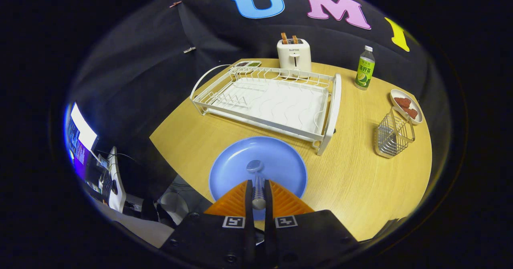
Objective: Take the plate from the dish rack, then take the spoon from the basket and place it into the plate.
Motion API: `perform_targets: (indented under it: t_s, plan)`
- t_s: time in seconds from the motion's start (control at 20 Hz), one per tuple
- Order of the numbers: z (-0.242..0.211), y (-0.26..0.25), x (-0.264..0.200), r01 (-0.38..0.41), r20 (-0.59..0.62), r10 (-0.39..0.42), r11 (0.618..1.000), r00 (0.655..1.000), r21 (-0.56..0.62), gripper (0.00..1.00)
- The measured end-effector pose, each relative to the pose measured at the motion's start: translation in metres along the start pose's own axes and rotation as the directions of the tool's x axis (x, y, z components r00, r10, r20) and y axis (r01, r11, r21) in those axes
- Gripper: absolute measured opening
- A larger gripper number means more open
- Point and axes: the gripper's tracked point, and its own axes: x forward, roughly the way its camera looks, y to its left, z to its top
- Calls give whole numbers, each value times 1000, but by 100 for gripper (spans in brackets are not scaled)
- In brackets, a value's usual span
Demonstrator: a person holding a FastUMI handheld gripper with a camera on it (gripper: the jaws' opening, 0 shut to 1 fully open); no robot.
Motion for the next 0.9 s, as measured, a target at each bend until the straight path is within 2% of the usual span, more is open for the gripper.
perform_targets:
  t_s: [0.4, 0.6, 0.7, 0.75, 0.85, 0.9]
  plan:
    - [-2, -4, 12, 8, -30, -8, 1000, 1000, -21, 16]
    - [-9, -6, 14, 18, -31, -19, 1000, 999, -9, 25]
    - [-12, -8, 14, 21, -39, -22, 1000, 999, -5, 38]
    - [-14, -8, 13, 22, -45, -22, 1000, 999, -8, 54]
    - [-17, -8, 13, 16, -49, -16, 1000, 999, -10, 72]
    - [-18, -7, 13, 13, -50, -14, 1000, 999, -8, 78]
